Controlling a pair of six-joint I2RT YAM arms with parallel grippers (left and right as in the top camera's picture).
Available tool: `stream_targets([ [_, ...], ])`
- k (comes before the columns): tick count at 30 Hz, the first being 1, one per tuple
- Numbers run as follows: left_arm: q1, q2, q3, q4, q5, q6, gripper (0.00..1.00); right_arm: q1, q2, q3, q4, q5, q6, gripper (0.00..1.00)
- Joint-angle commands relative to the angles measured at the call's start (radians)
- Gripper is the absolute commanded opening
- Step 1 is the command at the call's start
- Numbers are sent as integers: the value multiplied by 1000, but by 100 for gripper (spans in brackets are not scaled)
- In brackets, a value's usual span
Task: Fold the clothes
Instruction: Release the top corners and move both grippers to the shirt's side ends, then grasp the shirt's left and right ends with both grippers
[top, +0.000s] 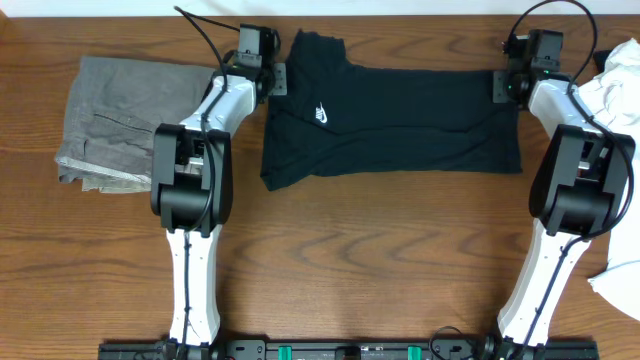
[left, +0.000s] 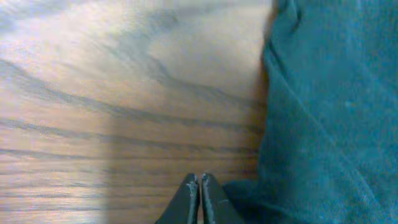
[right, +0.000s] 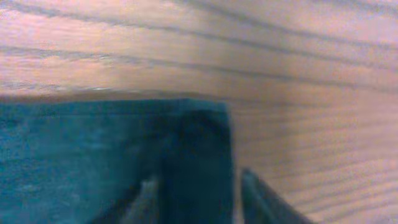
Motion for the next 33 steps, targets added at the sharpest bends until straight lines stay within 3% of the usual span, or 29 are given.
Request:
stream_targets([
  [1,9,-159,19,11,-24,13,27,0,-12,12,-61,7,8,60],
  [5,8,-266,19,-31,-17,-3,28,-1,-97,61,-163,2,75,62],
  [9,8,-357,19,-205,53,-21,27,-1,-191,77,-303,-83,90,57],
  [10,8,-379,19,-260,66,-24,27,0,-212,77,-343,-110,91,51],
  [12,7,-413,19,-377,68,-52,25,-1,-254,77,-432,-159,92,28],
  [14,6,-429,19,-479,68,-105,13,0,-285,76,-528,-183,121,2],
  [17,0,-427,-2,-614,68,-156,6,-1,-298,76,-672,-182,189,1],
  [21,-18,-427,-121,-618,68,-156,6,-1,-295,6,-730,-182,230,1],
  [27,-38,-426,-349,-423,70,-172,6,-2,-295,-186,-586,-170,230,1],
  [33,-38,-426,-466,-304,130,-186,6,-2,-295,-344,-418,-136,229,1],
])
